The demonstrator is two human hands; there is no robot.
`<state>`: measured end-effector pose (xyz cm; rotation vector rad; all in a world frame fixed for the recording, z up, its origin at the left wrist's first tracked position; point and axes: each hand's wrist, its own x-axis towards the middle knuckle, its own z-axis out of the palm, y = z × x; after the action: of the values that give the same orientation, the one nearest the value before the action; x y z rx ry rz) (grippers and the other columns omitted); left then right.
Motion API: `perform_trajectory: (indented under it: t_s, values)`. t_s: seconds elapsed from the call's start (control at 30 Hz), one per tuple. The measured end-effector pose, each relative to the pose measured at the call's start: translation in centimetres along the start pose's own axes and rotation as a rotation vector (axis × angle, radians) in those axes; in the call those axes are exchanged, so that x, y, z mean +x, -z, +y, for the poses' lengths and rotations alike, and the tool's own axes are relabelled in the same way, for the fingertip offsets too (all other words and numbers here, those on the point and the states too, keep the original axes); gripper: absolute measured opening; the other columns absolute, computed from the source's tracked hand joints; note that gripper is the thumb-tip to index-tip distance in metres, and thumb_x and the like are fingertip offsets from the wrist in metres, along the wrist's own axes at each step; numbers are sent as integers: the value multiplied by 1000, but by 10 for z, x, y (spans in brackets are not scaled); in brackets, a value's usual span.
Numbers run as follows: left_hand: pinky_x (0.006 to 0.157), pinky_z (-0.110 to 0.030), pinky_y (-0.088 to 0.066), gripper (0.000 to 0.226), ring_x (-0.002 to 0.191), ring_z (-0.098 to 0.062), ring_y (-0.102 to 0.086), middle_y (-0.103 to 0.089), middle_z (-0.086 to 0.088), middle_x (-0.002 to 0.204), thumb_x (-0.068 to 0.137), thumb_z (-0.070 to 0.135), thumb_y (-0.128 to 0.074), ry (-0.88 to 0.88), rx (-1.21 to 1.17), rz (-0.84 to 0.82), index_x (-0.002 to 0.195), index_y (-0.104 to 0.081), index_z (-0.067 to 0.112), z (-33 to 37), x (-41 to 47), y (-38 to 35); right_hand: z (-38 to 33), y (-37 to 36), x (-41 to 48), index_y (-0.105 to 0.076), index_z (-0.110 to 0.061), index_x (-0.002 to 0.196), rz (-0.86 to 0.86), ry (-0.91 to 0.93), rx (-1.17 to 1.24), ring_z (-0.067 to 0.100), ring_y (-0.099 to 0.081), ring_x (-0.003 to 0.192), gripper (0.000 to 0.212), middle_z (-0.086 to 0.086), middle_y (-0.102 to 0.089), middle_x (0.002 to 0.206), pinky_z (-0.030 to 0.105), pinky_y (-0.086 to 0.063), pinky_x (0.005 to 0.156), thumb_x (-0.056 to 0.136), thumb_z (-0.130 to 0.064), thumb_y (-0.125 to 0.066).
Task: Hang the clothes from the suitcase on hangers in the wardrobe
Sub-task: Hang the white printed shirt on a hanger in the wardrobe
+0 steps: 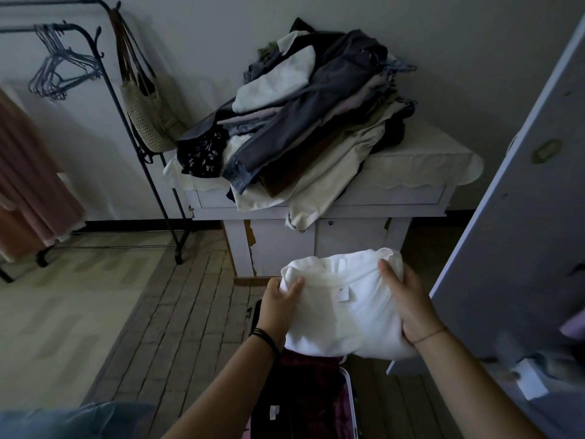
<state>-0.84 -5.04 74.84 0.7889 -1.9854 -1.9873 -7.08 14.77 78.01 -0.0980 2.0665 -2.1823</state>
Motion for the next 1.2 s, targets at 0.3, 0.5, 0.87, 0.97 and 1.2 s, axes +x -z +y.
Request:
perform_trajectory:
  t_s: [0.3,0.5,0.87,0.97,1.2]
  values:
    - [76,-42,-50,30,80,-19,-54,-55,-8,86,92,32,-57,-259,-45,-53,98,-51,3,38,10,10,8,-3,5,-59,-31,93,76,8,-165,14,-61,86,11,-1,-65,93,27,-47,69,95,-36,-49]
    - [58,-15,-49,15,60,0,-57,-59,3,70,96,22,-53,-302,-115,-188,87,-57,11,80,17,12,2,-8,5,-60,-20,82,161,83,-215,28,-59,87,20,16,-59,99,36,-45,75,95,-31,-51]
    - [54,-19,-49,13,57,-6,-58,-60,1,66,89,18,-63,-282,-17,-236,84,-61,7,77,49,51,-22,-30,0,-69,-11,97,127,116,90,22,-67,90,32,9,-72,93,28,-53,78,83,-40,-66]
    - [57,-25,-50,17,62,-13,-59,-62,-1,67,83,22,-71,-259,18,-266,81,-61,8,74,59,61,-23,-31,-5,-69,-12,96,141,107,107,17,-67,85,30,5,-72,88,27,-53,77,80,-37,-69]
    - [47,-15,-38,29,46,-2,-48,-54,4,55,76,29,-77,-379,350,-440,61,-60,10,80,75,60,-33,-9,-24,-68,-11,89,359,141,-6,27,-61,85,19,16,-67,90,36,-49,76,86,-30,-65]
